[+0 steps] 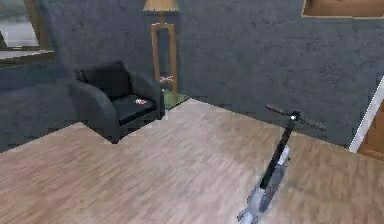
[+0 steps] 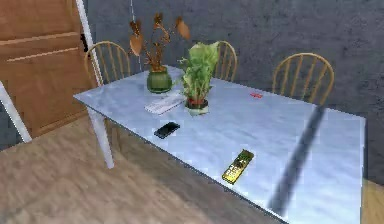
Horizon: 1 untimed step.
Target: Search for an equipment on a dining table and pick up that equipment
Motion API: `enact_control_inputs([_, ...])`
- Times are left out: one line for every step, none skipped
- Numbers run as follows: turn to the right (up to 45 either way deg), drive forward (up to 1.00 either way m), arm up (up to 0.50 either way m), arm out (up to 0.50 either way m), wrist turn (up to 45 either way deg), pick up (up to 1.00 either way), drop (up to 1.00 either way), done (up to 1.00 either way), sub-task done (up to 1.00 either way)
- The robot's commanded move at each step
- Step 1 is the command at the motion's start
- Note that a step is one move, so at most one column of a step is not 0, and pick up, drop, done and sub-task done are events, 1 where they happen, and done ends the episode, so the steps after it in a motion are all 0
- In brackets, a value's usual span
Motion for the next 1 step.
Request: enact_control_inputs([45.0, 0.0, 0.0, 0.0, 0.0, 0.0, 0.0, 0.0, 0.0])
